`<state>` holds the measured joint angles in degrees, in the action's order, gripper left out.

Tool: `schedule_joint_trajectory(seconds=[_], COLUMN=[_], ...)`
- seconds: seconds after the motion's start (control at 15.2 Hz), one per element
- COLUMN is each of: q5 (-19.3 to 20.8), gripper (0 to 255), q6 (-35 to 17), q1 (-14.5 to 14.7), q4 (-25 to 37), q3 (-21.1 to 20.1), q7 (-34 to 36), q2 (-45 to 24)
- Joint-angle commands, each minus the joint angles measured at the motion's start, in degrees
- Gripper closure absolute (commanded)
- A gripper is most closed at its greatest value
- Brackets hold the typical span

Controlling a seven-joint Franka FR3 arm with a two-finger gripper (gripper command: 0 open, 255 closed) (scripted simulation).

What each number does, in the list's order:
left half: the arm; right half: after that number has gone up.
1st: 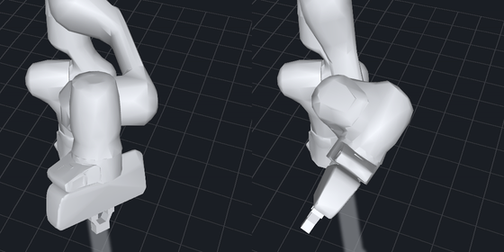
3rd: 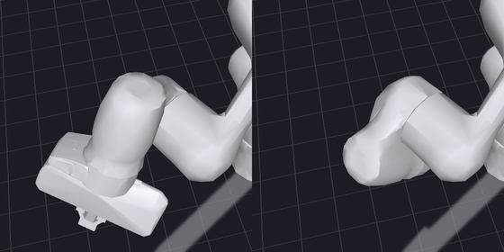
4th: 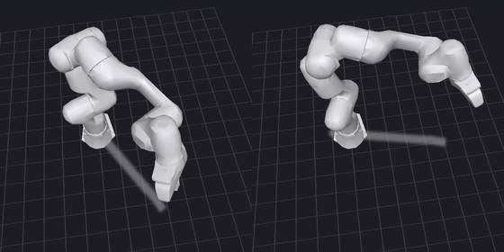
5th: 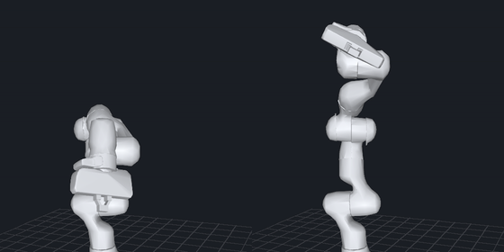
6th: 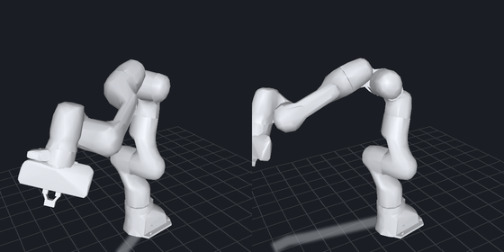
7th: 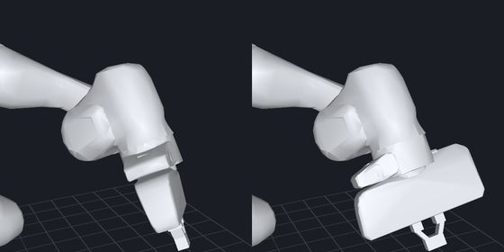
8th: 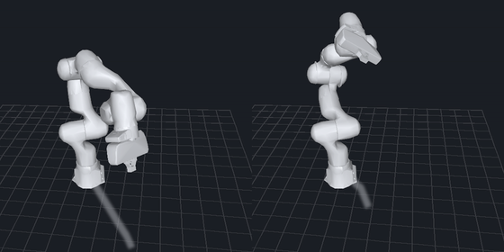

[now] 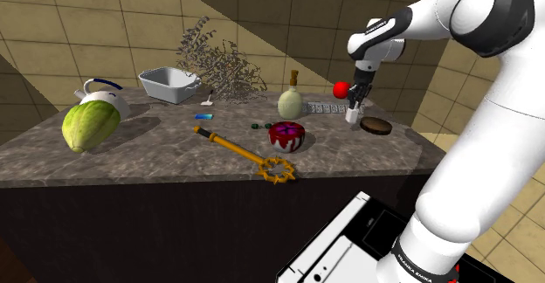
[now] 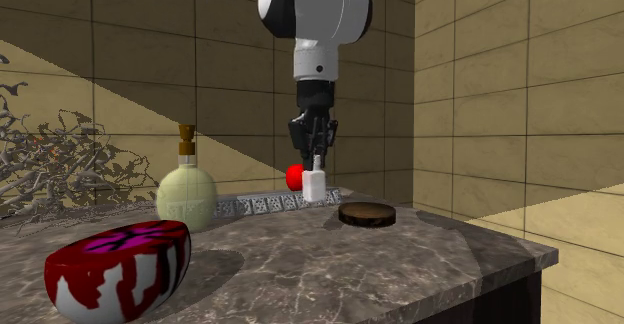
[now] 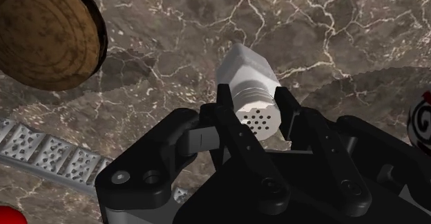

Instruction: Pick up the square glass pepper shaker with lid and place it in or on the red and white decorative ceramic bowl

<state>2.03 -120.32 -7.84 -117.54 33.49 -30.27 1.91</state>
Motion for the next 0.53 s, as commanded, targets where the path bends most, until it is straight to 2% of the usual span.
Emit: schedule_joint_trajectory(seconds=[0.0, 0.46], q5=[0.2, 0.9], gripper=[255, 255], q6=[1.5, 6.8], q1=[0.0, 0.1], q4=[1.1, 5.3], q3=[0.0, -0.3], q7=[0.0, 0.5], q2=[0.4, 1.7])
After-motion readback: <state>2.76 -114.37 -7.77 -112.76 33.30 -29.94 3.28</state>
